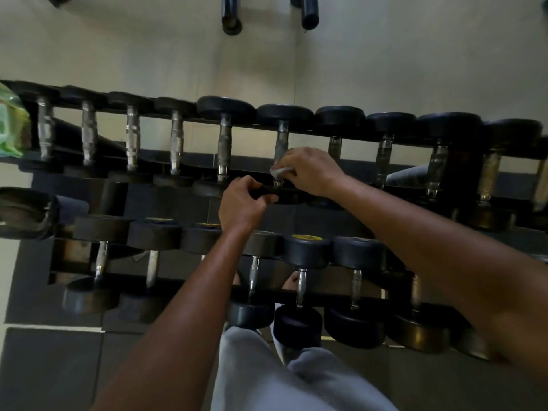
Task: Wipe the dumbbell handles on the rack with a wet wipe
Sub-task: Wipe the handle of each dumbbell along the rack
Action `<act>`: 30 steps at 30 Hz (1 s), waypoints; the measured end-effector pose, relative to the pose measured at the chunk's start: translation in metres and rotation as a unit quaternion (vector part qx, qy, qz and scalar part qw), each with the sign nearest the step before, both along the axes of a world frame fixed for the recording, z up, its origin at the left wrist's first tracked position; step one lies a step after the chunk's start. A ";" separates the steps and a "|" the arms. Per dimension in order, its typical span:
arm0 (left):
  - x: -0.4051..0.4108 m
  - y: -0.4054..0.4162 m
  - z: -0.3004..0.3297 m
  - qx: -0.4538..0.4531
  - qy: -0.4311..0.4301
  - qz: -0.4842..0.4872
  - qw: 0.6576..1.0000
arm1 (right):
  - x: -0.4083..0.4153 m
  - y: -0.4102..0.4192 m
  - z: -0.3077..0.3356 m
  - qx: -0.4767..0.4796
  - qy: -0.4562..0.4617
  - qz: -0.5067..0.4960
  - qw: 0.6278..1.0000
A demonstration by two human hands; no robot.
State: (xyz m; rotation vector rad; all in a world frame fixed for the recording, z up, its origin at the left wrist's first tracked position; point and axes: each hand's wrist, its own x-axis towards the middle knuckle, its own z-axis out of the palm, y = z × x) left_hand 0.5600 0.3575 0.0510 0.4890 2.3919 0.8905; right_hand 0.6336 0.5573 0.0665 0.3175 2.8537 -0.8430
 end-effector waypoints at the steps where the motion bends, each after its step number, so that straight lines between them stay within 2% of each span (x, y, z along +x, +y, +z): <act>1: 0.000 -0.001 -0.001 0.004 0.000 -0.001 1.000 | 0.000 0.002 -0.003 0.043 0.005 0.038 0.998; 6: 0.002 -0.002 -0.004 0.011 0.004 0.002 1.000 | -0.012 0.010 -0.008 0.123 0.012 0.131 0.984; 9: 0.002 -0.002 -0.006 0.008 0.006 0.008 1.000 | -0.028 0.006 -0.008 0.147 0.002 0.148 0.978; 13: 0.002 -0.002 -0.007 0.003 0.012 0.008 1.000 | -0.055 -0.006 -0.017 0.222 -0.069 0.175 0.957; 16: 0.002 -0.002 -0.003 -0.001 0.011 0.007 1.000 | -0.067 -0.012 -0.017 0.234 -0.104 0.172 0.951; 21: 0.001 -0.001 0.001 -0.008 0.007 0.001 1.000 | -0.040 -0.003 -0.010 0.159 -0.072 0.125 0.977; 25: 0.002 -0.002 0.002 -0.007 0.010 -0.002 1.000 | -0.012 -0.004 -0.008 0.051 -0.058 0.031 0.997; 28: 0.001 -0.002 0.000 -0.008 0.010 -0.004 1.000 | 0.003 -0.006 -0.016 0.005 -0.087 -0.066 0.994; 30: 0.001 -0.002 0.000 -0.008 0.010 -0.001 1.000 | 0.012 -0.004 -0.024 -0.065 -0.126 -0.149 0.979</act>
